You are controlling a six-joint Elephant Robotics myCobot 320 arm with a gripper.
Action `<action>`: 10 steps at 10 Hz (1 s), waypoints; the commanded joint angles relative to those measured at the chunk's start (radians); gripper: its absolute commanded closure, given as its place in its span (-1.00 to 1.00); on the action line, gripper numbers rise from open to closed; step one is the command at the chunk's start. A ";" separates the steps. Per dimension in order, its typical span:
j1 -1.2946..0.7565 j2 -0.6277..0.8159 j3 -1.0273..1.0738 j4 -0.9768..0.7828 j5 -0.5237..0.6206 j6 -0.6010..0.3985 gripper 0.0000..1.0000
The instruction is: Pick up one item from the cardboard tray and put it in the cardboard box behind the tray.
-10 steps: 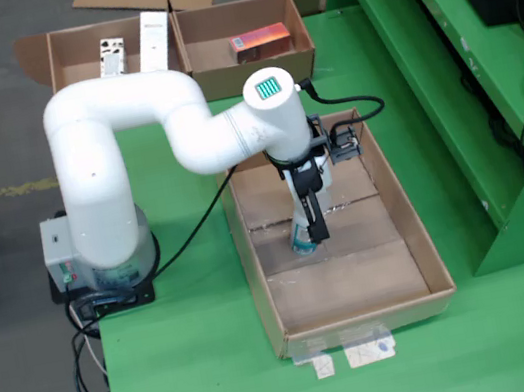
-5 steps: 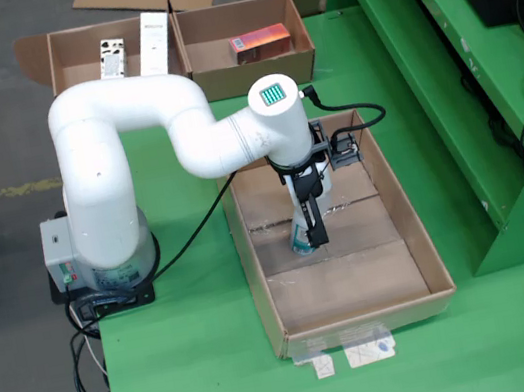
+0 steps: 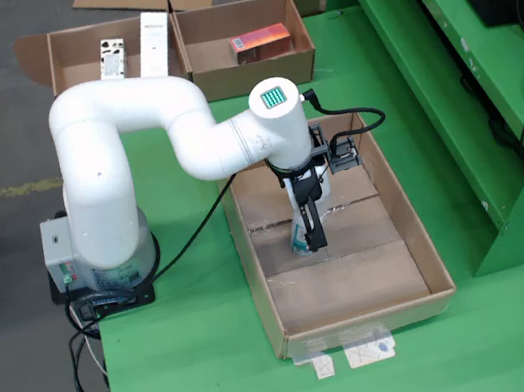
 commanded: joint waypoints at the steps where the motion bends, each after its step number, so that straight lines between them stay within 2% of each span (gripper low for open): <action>1: 0.000 0.015 0.031 0.007 -0.001 0.003 -1.00; 10: 0.034 -0.003 0.117 -0.021 -0.023 0.013 -1.00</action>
